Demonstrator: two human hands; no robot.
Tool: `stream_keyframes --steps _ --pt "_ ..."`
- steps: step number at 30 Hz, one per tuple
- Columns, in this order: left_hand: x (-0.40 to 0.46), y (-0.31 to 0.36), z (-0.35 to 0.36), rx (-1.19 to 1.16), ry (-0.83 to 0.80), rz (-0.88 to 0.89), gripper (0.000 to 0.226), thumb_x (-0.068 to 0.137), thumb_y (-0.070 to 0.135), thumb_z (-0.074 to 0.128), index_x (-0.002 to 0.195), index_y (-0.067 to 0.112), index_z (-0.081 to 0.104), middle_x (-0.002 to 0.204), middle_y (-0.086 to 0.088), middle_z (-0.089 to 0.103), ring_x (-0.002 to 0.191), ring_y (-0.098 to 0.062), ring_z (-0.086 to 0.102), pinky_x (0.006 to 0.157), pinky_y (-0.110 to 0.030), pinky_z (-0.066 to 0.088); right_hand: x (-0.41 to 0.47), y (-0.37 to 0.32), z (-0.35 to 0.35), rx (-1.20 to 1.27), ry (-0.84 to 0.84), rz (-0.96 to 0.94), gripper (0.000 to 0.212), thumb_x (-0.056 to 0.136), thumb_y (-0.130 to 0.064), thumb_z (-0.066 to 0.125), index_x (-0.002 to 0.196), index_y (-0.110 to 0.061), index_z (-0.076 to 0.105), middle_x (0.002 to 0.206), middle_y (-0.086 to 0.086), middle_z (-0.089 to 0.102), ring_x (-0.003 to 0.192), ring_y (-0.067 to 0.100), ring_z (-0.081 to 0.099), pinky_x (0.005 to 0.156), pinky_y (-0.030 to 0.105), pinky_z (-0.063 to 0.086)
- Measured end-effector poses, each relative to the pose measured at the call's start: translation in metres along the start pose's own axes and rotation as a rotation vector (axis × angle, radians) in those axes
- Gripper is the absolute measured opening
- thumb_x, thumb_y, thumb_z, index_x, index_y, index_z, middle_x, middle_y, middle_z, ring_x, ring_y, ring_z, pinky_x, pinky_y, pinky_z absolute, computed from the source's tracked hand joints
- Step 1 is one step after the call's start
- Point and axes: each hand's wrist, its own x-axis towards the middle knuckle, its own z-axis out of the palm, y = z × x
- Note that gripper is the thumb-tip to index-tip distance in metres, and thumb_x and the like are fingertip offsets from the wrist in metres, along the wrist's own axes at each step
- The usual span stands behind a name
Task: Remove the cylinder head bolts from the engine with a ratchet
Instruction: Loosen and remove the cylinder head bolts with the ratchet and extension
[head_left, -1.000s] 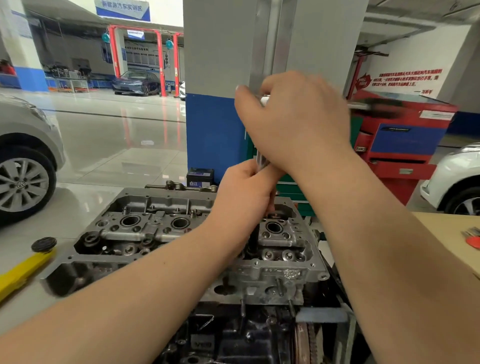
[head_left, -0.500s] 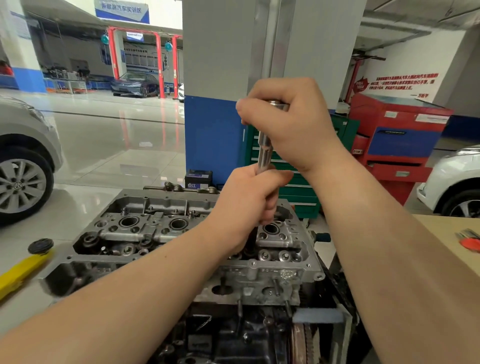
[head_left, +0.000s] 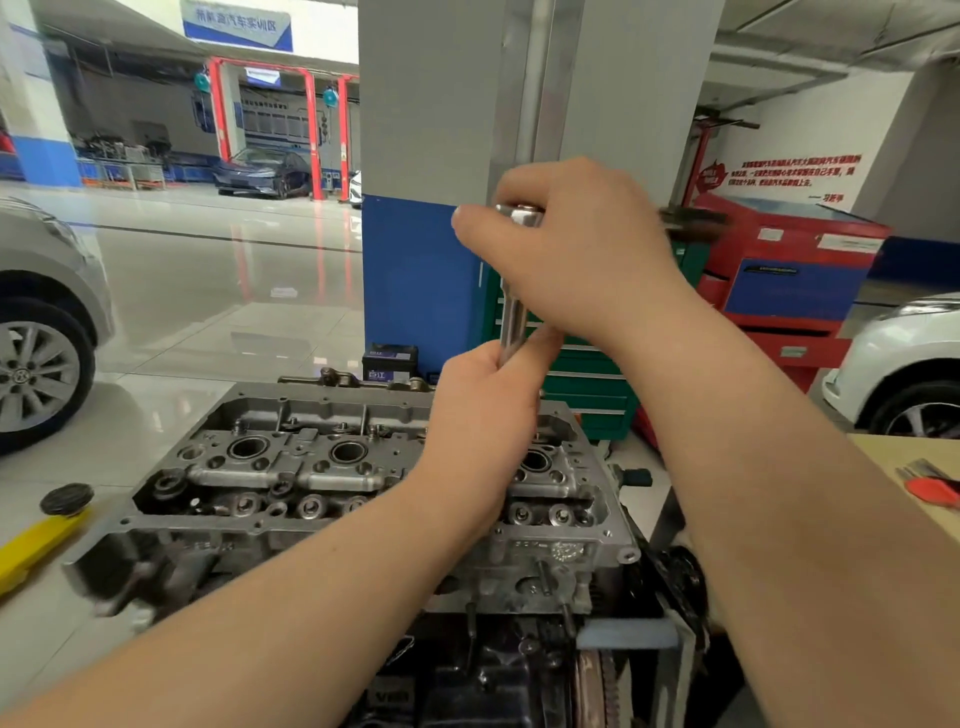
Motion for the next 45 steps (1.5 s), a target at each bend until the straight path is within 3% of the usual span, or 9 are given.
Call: stream_keyframes --steps 3,6,11,15,23,28,32,40,45 --pt "0.006 0.003 -0.001 -0.036 -0.074 -0.031 0.048 0.082 0.036 0.07 0.049 0.027 0.037 0.049 0.005 0.03 0.043 -0.015 0.022 0.046 -0.026 0.023 0.007 0.007 0.001 0.508 -0.146 -0.037 0.023 0.089 -0.021 0.07 0.074 -0.004 0.07 0.063 0.003 0.054 0.06 0.013 0.049 0.056 0.025 0.039" --pt "0.009 0.008 -0.012 -0.039 -0.294 -0.07 0.049 0.086 0.033 0.067 0.046 0.026 0.039 0.046 0.005 0.03 0.041 -0.017 0.024 0.044 -0.022 0.029 0.007 0.008 0.006 0.58 -0.113 -0.022 0.023 0.09 -0.013 0.068 0.071 0.0 0.067 0.061 0.005 0.05 0.061 0.011 0.045 0.058 0.023 0.035" --pt "0.003 0.006 -0.007 0.139 0.011 0.064 0.037 0.076 0.035 0.06 0.066 0.001 0.049 0.054 -0.006 0.053 0.05 -0.018 0.046 0.05 -0.025 0.036 0.0 -0.011 0.011 -0.432 0.151 0.122 0.049 0.098 -0.051 0.043 0.059 -0.021 0.037 0.058 -0.002 0.04 0.066 0.026 0.043 0.069 0.036 0.029" --pt "-0.005 0.0 0.005 0.074 0.114 0.067 0.033 0.074 0.033 0.055 0.069 0.007 0.035 0.063 -0.006 0.04 0.059 -0.018 0.029 0.055 -0.034 0.024 -0.007 -0.018 0.009 -0.503 0.219 0.04 0.05 0.096 -0.057 0.042 0.059 -0.023 0.038 0.057 -0.005 0.039 0.055 0.021 0.039 0.055 0.032 0.019" --pt "0.013 0.011 -0.016 -0.067 -0.388 -0.116 0.049 0.097 0.026 0.066 0.056 0.029 0.039 0.05 0.004 0.029 0.042 -0.015 0.022 0.044 -0.023 0.029 0.005 0.013 0.001 0.564 -0.098 0.08 0.025 0.09 -0.017 0.067 0.068 -0.007 0.066 0.056 0.0 0.046 0.057 0.013 0.044 0.054 0.027 0.038" --pt "0.004 0.01 -0.007 0.165 -0.083 0.055 0.042 0.082 0.043 0.062 0.067 0.006 0.048 0.053 -0.004 0.05 0.044 -0.013 0.041 0.045 -0.02 0.036 0.001 -0.003 0.007 -0.385 0.103 0.13 0.048 0.096 -0.053 0.043 0.064 -0.018 0.048 0.058 0.0 0.042 0.066 0.027 0.047 0.06 0.036 0.028" --pt "-0.002 0.006 0.005 0.083 0.021 0.065 0.026 0.073 0.031 0.053 0.061 0.02 0.032 0.057 -0.001 0.033 0.054 -0.017 0.027 0.049 -0.028 0.023 -0.009 -0.015 0.003 -0.562 0.223 0.073 0.051 0.094 -0.061 0.04 0.06 -0.023 0.04 0.058 -0.005 0.037 0.054 0.022 0.032 0.051 0.029 0.012" --pt "0.011 0.019 -0.019 -0.067 -0.486 -0.128 0.05 0.101 0.036 0.061 0.062 0.025 0.032 0.047 0.002 0.024 0.044 -0.014 0.019 0.048 -0.028 0.02 0.001 0.006 -0.001 0.512 -0.089 -0.022 0.023 0.09 -0.014 0.068 0.073 0.002 0.068 0.066 0.022 0.054 0.058 0.014 0.047 0.055 0.025 0.037" --pt "0.003 0.021 -0.01 0.13 -0.1 0.028 0.029 0.084 0.025 0.063 0.064 0.006 0.052 0.05 -0.006 0.048 0.043 -0.016 0.044 0.041 -0.019 0.035 -0.001 -0.009 0.007 -0.422 0.121 0.049 0.05 0.096 -0.054 0.045 0.06 -0.019 0.043 0.058 0.002 0.039 0.062 0.031 0.044 0.05 0.033 0.021"
